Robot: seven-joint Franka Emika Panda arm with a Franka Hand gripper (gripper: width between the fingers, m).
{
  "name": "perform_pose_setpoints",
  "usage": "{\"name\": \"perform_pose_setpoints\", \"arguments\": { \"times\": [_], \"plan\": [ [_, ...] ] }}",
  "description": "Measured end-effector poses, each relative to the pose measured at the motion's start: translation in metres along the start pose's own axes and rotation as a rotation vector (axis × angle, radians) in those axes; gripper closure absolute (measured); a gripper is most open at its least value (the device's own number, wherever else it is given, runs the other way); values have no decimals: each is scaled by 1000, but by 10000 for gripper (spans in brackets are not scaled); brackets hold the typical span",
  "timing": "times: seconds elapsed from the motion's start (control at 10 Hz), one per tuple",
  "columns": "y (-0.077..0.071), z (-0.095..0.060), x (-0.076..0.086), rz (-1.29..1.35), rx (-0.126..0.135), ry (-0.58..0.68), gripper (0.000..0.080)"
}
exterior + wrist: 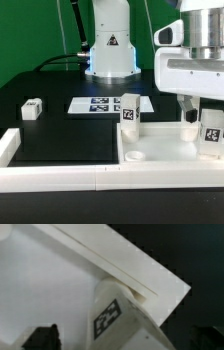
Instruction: Assemble square table
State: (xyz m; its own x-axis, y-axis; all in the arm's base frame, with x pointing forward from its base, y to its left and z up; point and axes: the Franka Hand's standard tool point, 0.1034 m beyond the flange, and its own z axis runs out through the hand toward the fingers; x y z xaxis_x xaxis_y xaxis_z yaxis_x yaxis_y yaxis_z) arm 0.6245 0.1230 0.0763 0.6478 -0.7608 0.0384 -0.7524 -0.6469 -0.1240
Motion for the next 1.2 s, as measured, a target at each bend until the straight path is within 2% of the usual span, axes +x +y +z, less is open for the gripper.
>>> {"name": "perform_pose_setpoints", "arguments": {
  "times": [0.3, 0.4, 0.5, 0.6, 0.7, 0.8, 1.0, 1.2],
  "plan": [
    [-5, -4, 2, -561, -38, 22, 150],
    [-4, -3, 2, -545, -36, 23, 150],
    [-4, -3, 2, -512, -35, 23, 238],
    [-4, -3, 2, -512, -35, 23, 377],
    [-5, -3, 2, -415, -32, 23, 377],
    [-2, -3, 3, -335, -35, 25, 505],
    [-1, -3, 4, -162, -34, 25, 505],
    [2, -2, 4, 221, -20, -2, 505]
  ]
}}
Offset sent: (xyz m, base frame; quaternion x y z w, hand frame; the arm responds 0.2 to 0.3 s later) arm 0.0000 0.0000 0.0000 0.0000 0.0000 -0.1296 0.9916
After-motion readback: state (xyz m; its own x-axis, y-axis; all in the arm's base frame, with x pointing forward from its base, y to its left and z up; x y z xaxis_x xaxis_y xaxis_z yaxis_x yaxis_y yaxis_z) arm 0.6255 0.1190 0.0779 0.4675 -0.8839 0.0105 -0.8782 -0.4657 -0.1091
